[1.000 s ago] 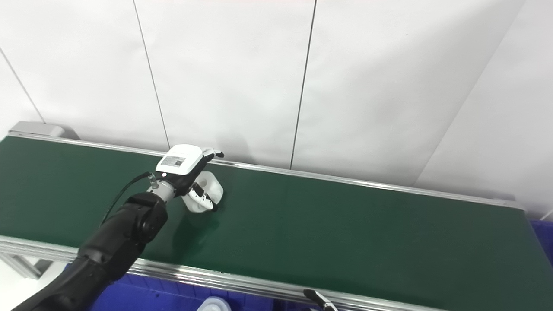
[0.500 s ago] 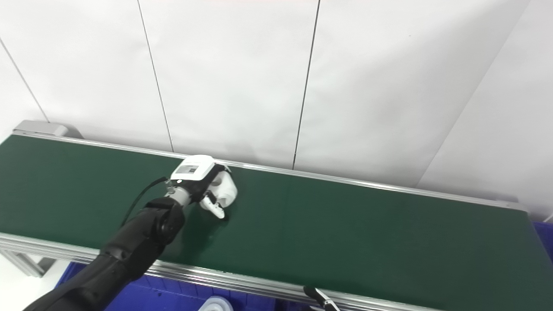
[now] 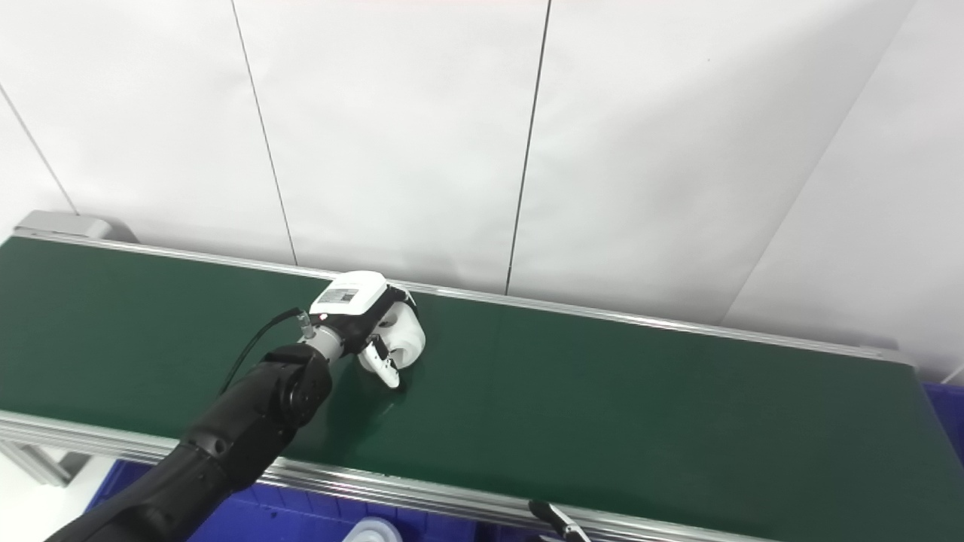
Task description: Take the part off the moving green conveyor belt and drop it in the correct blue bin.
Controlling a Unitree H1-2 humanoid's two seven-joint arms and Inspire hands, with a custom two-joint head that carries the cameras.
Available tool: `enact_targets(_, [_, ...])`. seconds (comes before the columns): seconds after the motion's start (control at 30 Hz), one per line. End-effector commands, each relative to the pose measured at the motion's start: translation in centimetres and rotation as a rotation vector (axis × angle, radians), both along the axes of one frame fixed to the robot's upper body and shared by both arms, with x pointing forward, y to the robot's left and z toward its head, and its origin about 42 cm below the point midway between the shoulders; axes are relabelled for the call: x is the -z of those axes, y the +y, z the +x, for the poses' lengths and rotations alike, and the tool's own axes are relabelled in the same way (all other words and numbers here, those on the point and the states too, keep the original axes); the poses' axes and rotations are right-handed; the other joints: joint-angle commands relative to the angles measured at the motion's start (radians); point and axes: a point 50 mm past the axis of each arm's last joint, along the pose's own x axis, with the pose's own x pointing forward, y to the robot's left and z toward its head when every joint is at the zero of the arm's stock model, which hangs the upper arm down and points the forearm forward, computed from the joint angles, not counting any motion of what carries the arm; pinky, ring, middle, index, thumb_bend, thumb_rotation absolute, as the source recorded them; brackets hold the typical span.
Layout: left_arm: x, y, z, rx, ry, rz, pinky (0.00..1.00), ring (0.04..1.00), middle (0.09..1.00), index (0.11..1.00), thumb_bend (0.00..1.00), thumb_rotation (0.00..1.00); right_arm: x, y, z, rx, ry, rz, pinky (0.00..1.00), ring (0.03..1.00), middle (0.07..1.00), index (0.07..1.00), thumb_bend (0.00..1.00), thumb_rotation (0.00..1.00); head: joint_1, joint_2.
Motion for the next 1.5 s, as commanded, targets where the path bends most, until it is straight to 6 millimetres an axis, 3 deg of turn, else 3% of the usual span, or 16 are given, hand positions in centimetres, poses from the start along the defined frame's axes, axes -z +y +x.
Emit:
enact_targets(0.0, [-3.4,-0.1,0.6,0.021,-0.094,-0.008,0.29,0.375,0.411,0.516,0.52,0.0,-1.3,0.3,0.3,-0.006,-0.084,0.02,0.61,0.754,0.891,0.863,0.73,0.95,0.004,0.01])
enact_targets(0.17, [-7.7,-0.7,-1.9,0.123,-0.186,-0.054,0.32,0.399,0.426,0.51,0.52,0.0,-1.9,0.4,0.0,-0.003,-0.079,0.034,0.63,0.761,0.899,0.866,0.76,0.95,0.013,0.046])
enact_targets(0.3, [-11.9,-0.8,-6.2,0.214,-0.256,-0.093,0.37,0.444,0.479,0.494,0.52,0.0,-2.5,0.4,0.1,-0.012,-0.089,0.032,0.64,0.773,0.911,0.885,0.75,0.96,0.036,0.096])
enact_targets(0.47, [-13.3,0.0,-10.6,0.267,-0.285,-0.101,0.38,0.452,0.486,0.489,0.52,0.0,-3.2,0.4,0.6,-0.024,-0.092,0.032,0.67,0.786,0.917,0.912,0.75,0.99,0.068,0.142])
enact_targets(0.53, [-12.9,0.4,-12.1,0.273,-0.274,-0.101,0.36,0.43,0.475,0.497,0.52,0.0,-3.4,0.3,0.7,-0.03,-0.097,0.029,0.68,0.795,0.92,0.918,0.74,1.0,0.079,0.158])
enact_targets(0.67, [-11.9,0.8,-14.9,0.274,-0.213,-0.102,0.35,0.419,0.475,0.498,0.52,0.0,-4.3,-0.3,0.8,-0.033,-0.088,0.022,0.71,0.808,0.924,0.921,0.77,1.0,0.128,0.235])
enact_targets(0.7, [-11.8,0.8,-15.2,0.273,-0.202,-0.101,0.35,0.414,0.47,0.502,0.52,0.0,-4.5,-0.5,0.8,-0.034,-0.085,0.021,0.71,0.813,0.927,0.923,0.77,1.0,0.131,0.24])
enact_targets(0.73, [-11.5,0.7,-15.9,0.26,-0.169,-0.095,0.35,0.411,0.468,0.504,0.52,0.0,-4.7,-0.9,0.8,-0.034,-0.079,0.021,0.72,0.815,0.928,0.925,0.78,1.0,0.155,0.277])
enact_targets(0.77, [-11.2,0.7,-16.4,0.25,-0.146,-0.09,0.34,0.409,0.466,0.506,0.52,0.0,-4.9,-1.2,0.7,-0.034,-0.074,0.021,0.73,0.82,0.932,0.927,0.78,1.0,0.155,0.277])
enact_targets(0.8, [-11.1,0.6,-16.9,0.239,-0.122,-0.086,0.34,0.408,0.466,0.507,0.52,0.0,-5.2,-1.5,0.7,-0.034,-0.072,0.023,0.74,0.822,0.934,0.928,0.78,1.0,0.176,0.307])
enact_targets(0.93, [-9.4,0.8,-18.2,0.212,-0.062,-0.1,0.29,0.372,0.437,0.514,0.52,0.0,-6.0,-2.8,0.9,-0.043,-0.081,0.029,0.73,0.826,0.93,0.925,0.77,0.99,0.212,0.351])
enact_targets(1.0, [-8.3,1.0,-18.8,0.179,-0.023,-0.118,0.32,0.401,0.456,0.504,0.52,0.0,-6.1,-3.4,1.1,-0.045,-0.077,0.034,0.73,0.819,0.925,0.918,0.78,0.97,0.218,0.357])
enact_targets(1.23, [-4.9,1.4,-20.4,0.107,0.061,-0.122,0.24,0.321,0.398,0.509,0.52,0.0,-6.4,-4.2,1.5,-0.051,-0.062,0.068,0.73,0.802,0.909,0.901,0.8,0.91,0.244,0.367])
enact_targets(1.47, [-1.4,2.9,-20.7,0.034,0.12,-0.116,0.27,0.357,0.414,0.509,0.52,0.0,-6.3,-4.3,1.7,-0.069,-0.065,0.071,0.73,0.805,0.905,0.892,0.81,0.9,0.245,0.366])
